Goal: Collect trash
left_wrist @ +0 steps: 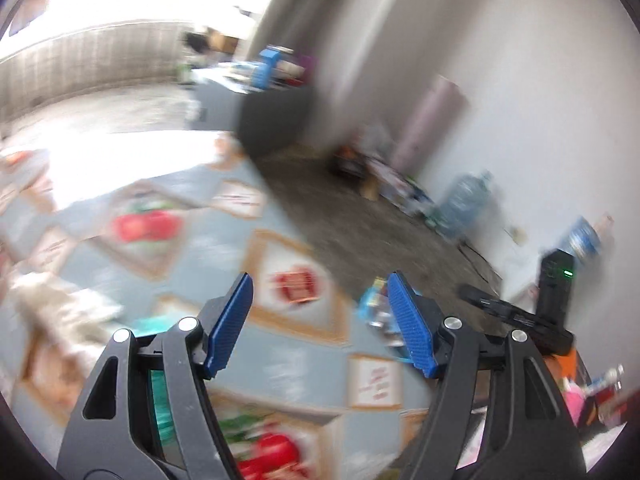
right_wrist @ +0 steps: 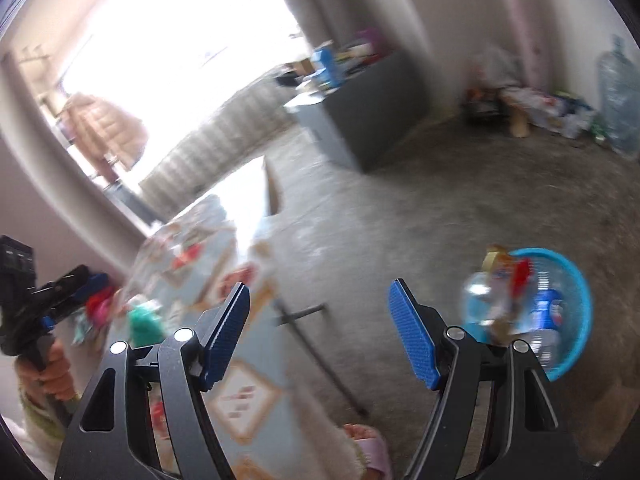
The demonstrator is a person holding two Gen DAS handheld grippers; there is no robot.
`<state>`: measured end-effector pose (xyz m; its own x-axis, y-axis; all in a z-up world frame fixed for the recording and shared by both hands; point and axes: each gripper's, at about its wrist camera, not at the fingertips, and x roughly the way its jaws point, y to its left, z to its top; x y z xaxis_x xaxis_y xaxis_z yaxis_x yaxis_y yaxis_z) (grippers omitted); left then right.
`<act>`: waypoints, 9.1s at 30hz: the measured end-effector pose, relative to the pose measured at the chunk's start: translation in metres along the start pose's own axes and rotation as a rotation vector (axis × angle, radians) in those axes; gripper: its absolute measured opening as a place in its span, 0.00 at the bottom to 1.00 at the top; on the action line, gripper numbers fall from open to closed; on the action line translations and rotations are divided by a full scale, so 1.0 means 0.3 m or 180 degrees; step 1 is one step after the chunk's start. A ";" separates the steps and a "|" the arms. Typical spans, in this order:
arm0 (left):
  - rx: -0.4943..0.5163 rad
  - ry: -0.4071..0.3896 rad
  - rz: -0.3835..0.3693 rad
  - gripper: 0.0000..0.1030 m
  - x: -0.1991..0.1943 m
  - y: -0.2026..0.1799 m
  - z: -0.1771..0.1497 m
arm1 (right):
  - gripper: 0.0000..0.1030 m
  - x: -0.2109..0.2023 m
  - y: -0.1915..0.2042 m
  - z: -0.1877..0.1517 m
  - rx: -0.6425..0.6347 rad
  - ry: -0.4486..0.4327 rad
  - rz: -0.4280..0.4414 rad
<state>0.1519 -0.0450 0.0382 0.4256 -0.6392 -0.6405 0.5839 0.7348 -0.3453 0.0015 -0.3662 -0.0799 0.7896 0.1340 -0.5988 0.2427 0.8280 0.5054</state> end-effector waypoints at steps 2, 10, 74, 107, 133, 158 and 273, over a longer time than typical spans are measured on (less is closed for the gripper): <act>-0.0151 -0.0096 0.0204 0.64 -0.066 0.103 -0.014 | 0.68 0.035 0.081 -0.014 -0.0089 0.0114 0.0136; -0.0866 -0.0244 0.0605 0.64 -0.190 0.483 -0.117 | 0.68 0.274 0.430 -0.122 -0.0324 0.0914 0.0607; -0.0177 0.0628 0.0761 0.55 0.062 0.396 -0.286 | 0.53 0.431 0.564 -0.196 -0.0815 0.1478 0.0051; 0.0324 0.0536 0.1158 0.13 0.100 0.280 -0.307 | 0.46 0.423 0.485 -0.193 -0.0481 0.1397 0.0162; 0.1283 0.0715 -0.0605 0.09 0.401 -0.463 0.007 | 0.45 -0.262 -0.246 -0.013 0.0460 -0.0307 -0.1147; 0.1667 0.1674 -0.0890 0.54 1.132 -0.966 -0.171 | 0.60 0.032 -1.003 -0.096 0.1205 0.0275 -0.1852; -0.0373 0.0495 0.2339 0.91 -0.236 -0.001 -0.471 | 0.94 -0.148 0.455 -0.437 -0.1147 0.0488 -0.1971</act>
<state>0.0239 0.0319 -0.0132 0.5693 0.0569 -0.8201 0.1069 0.9840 0.1424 -0.0741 -0.1878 -0.0658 0.4737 -0.3639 -0.8020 0.3979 0.9008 -0.1737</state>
